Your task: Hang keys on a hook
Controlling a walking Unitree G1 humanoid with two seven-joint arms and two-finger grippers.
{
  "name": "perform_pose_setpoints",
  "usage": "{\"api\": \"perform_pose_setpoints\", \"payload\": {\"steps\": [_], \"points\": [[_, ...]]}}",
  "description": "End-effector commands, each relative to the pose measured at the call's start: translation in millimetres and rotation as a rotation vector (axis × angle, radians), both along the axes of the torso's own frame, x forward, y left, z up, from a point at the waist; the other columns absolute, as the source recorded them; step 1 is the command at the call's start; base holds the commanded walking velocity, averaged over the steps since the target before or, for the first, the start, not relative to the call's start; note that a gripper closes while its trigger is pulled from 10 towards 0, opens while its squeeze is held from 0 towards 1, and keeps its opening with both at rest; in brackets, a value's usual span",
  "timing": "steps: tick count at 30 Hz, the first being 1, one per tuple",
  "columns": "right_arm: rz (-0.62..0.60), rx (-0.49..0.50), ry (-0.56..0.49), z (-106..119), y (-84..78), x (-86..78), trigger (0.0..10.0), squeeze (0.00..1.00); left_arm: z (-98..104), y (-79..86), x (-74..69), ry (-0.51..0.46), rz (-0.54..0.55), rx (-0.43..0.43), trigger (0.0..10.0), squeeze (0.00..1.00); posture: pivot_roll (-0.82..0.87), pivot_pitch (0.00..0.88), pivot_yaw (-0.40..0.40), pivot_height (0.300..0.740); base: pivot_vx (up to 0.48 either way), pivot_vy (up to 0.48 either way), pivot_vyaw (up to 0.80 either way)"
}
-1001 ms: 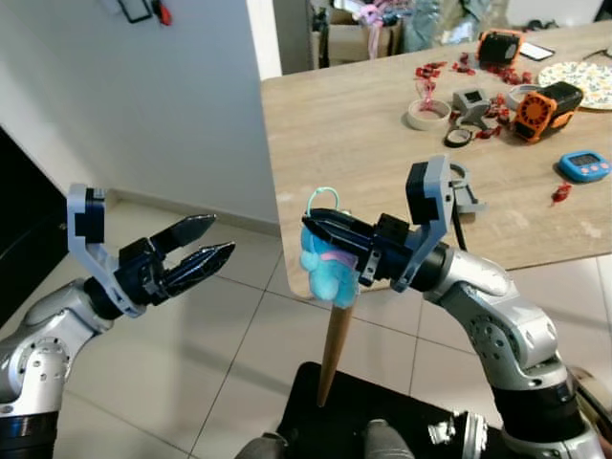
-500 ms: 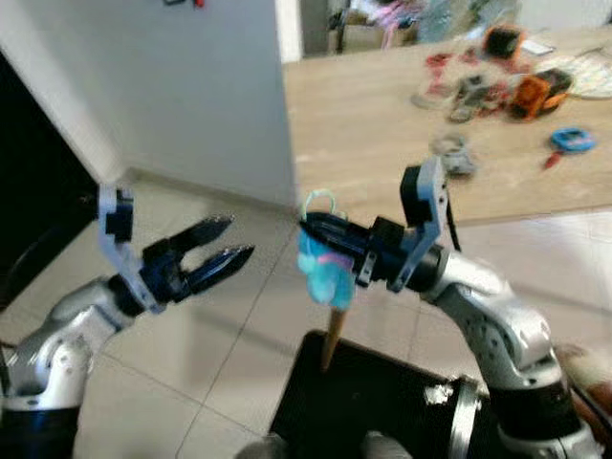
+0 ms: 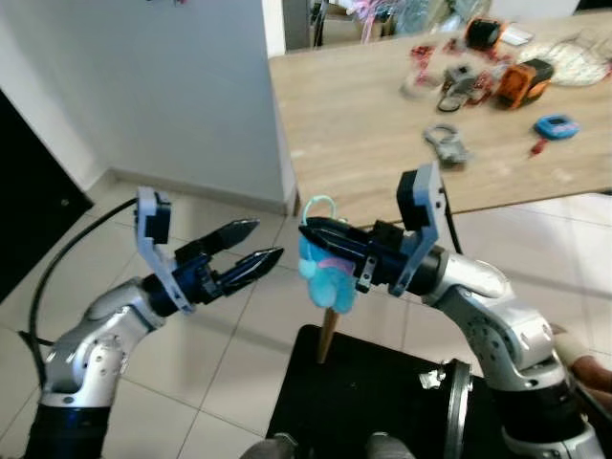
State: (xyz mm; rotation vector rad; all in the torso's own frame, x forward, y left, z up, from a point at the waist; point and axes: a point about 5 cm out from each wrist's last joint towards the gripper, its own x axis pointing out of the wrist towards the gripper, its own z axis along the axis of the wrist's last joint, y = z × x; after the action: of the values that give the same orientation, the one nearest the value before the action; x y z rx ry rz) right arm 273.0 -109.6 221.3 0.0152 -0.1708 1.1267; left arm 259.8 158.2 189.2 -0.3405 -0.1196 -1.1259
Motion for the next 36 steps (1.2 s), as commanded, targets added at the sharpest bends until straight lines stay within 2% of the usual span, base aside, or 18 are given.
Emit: {"api": "perform_pose_setpoints", "payload": {"steps": [1, 20, 22, 28, 36], "points": [[0.04, 0.005, -0.023, 2, 5.0, -5.6, 10.0, 0.0, -3, -1.2, -2.4, 0.002, 0.0, 0.004, 10.0, 0.0, -0.11, 0.151, 0.099, 0.74, 0.0, 0.0, 0.77], [0.087, -0.018, -0.027, 0, 6.6, -11.3, 10.0, 0.0, -6, -6.0, 2.4, -0.007, 0.016, 0.019, 10.0, 0.0, -0.11, 0.151, 0.102, 0.74, 0.0, 0.0, 0.77], [0.086, -0.021, -0.027, 0, 6.8, -11.4, 10.0, 0.0, -4, -5.7, 6.5, -0.018, 0.05, 0.014, 10.0, 0.0, -0.11, 0.148, 0.103, 0.74, 0.0, 0.0, 0.77], [0.052, -0.027, -0.028, -2, 5.9, -7.4, 10.0, 0.0, -1, -4.9, 11.7, -0.035, 0.094, -0.007, 10.0, 0.0, -0.11, 0.143, 0.105, 0.74, 0.0, 0.0, 0.77], [-0.006, -0.034, -0.029, -6, 1.0, 6.2, 10.0, 0.0, 4, -4.4, 24.9, -0.069, 0.158, -0.016, 10.0, 0.0, -0.1, 0.103, 0.106, 0.74, 0.0, 0.0, 0.77]]}}
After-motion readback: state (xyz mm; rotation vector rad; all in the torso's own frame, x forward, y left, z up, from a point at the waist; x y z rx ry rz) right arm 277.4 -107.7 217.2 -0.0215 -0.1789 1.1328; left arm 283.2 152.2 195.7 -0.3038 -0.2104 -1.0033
